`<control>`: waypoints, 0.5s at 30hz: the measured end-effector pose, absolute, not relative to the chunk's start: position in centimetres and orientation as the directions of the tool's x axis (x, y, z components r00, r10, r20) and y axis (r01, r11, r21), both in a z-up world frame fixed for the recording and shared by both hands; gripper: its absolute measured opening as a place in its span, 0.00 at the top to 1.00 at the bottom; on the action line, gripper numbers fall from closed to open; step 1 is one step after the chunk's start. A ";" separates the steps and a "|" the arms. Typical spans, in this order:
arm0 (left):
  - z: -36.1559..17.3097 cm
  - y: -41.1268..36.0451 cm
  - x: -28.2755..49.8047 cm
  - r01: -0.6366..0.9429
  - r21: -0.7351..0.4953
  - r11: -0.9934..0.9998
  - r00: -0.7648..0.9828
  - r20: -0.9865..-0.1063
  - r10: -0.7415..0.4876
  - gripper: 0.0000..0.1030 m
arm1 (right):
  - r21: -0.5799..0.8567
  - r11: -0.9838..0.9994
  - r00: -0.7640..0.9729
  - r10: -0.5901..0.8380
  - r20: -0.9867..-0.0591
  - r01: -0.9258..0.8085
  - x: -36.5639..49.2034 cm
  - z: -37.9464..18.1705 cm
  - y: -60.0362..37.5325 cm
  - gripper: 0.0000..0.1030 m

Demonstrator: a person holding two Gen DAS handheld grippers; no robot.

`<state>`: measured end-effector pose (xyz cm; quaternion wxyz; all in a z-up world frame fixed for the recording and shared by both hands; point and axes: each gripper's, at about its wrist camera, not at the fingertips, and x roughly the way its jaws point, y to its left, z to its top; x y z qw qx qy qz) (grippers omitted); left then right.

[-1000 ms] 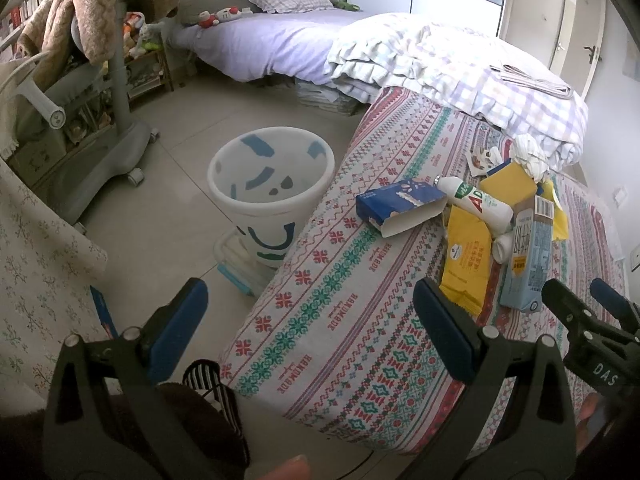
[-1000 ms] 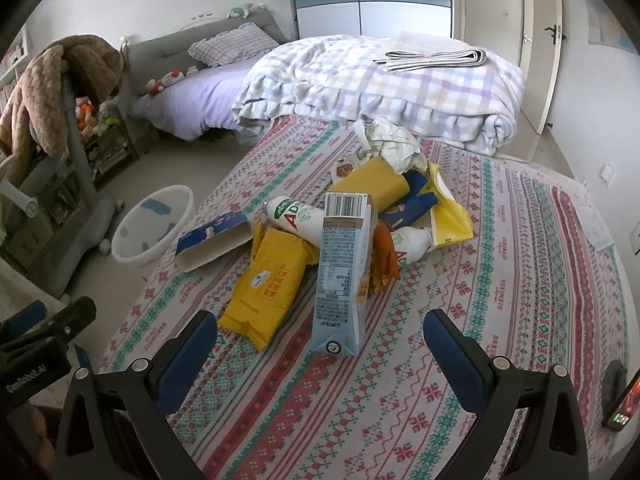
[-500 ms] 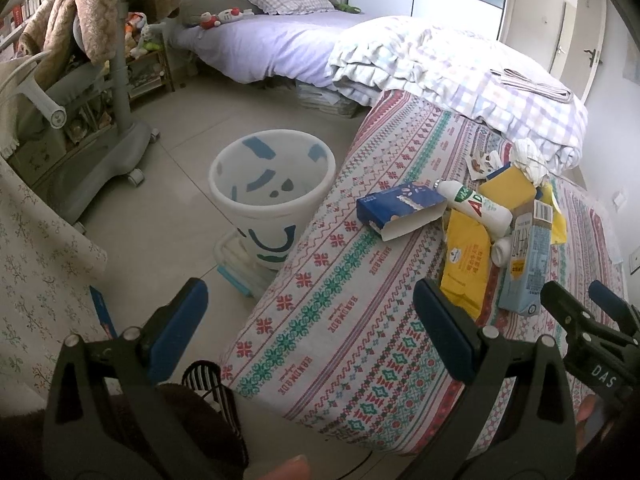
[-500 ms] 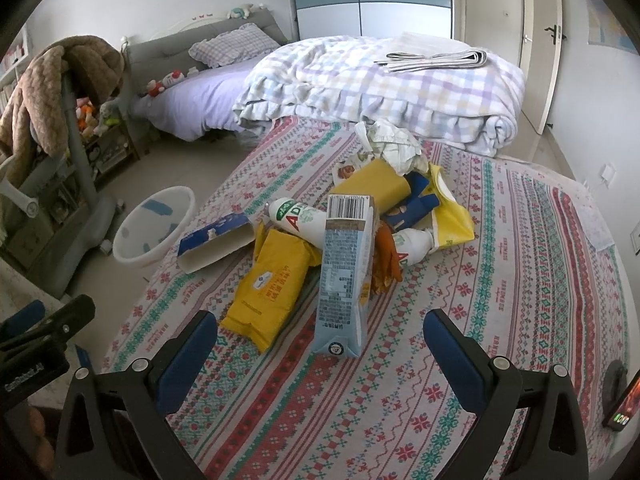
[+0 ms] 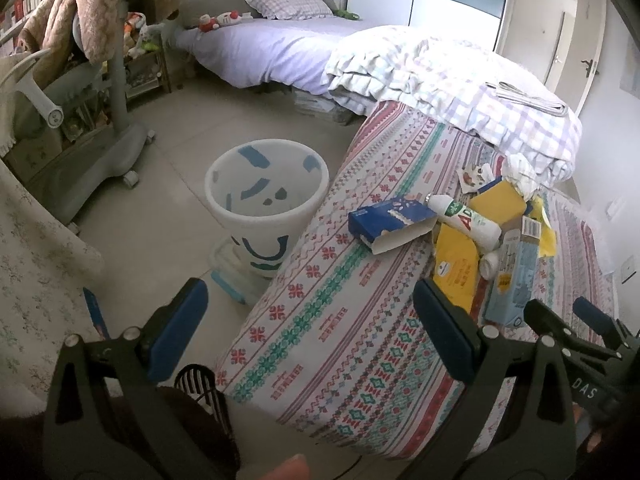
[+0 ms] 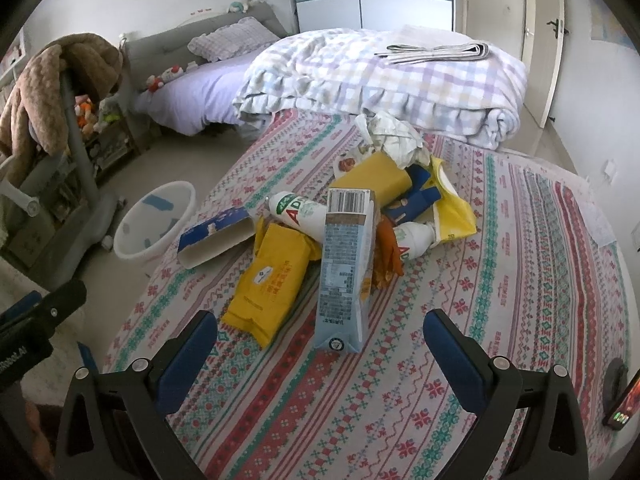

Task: Collect trash
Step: 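Grasp the blue box with the left tool while the right tool grasps the milk carton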

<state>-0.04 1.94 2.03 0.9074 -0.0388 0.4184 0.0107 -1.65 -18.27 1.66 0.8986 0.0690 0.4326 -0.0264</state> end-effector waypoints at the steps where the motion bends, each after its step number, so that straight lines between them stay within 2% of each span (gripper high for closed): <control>1: 2.1 2.0 0.0 -0.050 -0.062 0.997 0.649 -0.760 -0.015 0.01 | 0.105 0.988 0.622 0.015 -0.783 0.109 -1.6 1.7 -18.5 0.00; 7: 2.2 2.0 0.7 -0.022 -0.076 0.997 0.623 -0.781 -0.045 0.01 | 0.120 0.985 0.594 0.024 -0.804 0.122 -0.8 2.9 -20.1 0.00; 11: 2.7 1.4 1.7 0.047 -0.062 0.997 0.604 -0.793 -0.078 0.01 | 0.096 0.986 0.575 -0.001 -0.818 0.137 0.0 4.0 -21.8 0.00; 15: 2.5 0.1 4.1 0.148 -0.044 0.988 0.522 -0.845 -0.116 0.01 | 0.087 0.987 0.538 0.001 -0.843 0.135 1.3 4.5 -24.1 0.00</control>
